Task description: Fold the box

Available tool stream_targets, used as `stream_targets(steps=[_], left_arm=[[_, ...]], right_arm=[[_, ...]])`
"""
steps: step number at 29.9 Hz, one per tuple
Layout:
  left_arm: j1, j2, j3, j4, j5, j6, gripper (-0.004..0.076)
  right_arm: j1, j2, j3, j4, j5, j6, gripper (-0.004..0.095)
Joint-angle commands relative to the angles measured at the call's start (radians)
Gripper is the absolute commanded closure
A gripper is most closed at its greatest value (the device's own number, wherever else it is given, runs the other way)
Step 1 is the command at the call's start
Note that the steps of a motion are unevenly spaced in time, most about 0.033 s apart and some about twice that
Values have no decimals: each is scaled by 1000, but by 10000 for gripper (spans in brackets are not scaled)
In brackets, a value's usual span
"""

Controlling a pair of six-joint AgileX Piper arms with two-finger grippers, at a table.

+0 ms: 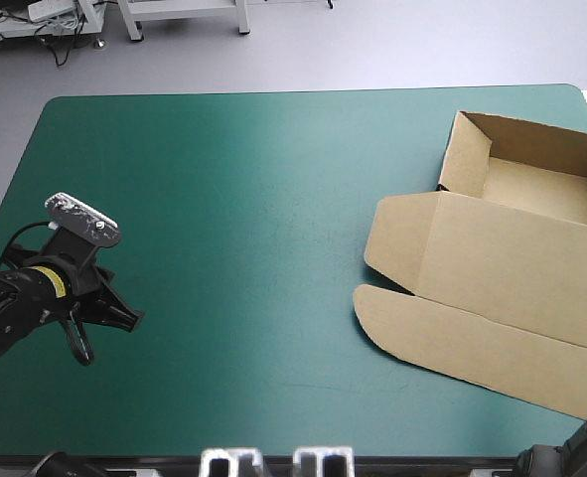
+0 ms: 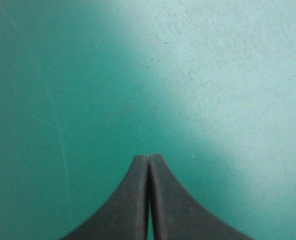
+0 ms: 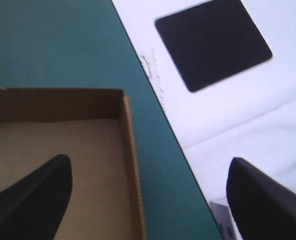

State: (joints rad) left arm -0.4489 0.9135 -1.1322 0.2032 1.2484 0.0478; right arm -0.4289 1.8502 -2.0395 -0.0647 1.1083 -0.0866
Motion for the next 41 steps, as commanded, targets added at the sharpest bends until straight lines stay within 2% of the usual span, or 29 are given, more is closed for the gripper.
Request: stream_targets(steps=[1,5,9,11,12,14,19,25,32,35,39,41], left_arm=[[-4,-11,-24,5,22,-10,733],[-4,-11,-24,5,14,-10,733],[-4,-11,-24,5,-6,-8,733],[-4,-11,-24,5,-15,-8,733],[-4,-11,-24,5,-20,-8,733],[-4,-11,-24,4,-27,-8,733],[-4,-11,-24,-15,-60,-8,734],[-4,-11,-24,-44,-84,-8,733],[-4,-11,-15,-55,-95,-8,733],[-4,-11,5,-65,-97,-3,733],[-4,-11,71,-82,-110,-3,733],[-4,-11,105,-97,-117,-3,733]], right_arm=[[-8,-98,-76,191,5,-106,190],[-6,-132,-84,451,60,-238,336],[-6,-168,-85,699,141,-325,591],[-4,-190,-85,758,141,-333,713],[4,-210,-85,767,141,-333,807],[27,-244,-85,755,141,-364,931],[111,-333,-85,698,141,-393,923],[294,-440,15,577,141,-393,923],[482,-604,329,332,138,-378,923],[492,-682,511,317,89,-343,922],[492,-811,749,314,-56,-343,923],[492,-873,844,312,-78,-356,923]])
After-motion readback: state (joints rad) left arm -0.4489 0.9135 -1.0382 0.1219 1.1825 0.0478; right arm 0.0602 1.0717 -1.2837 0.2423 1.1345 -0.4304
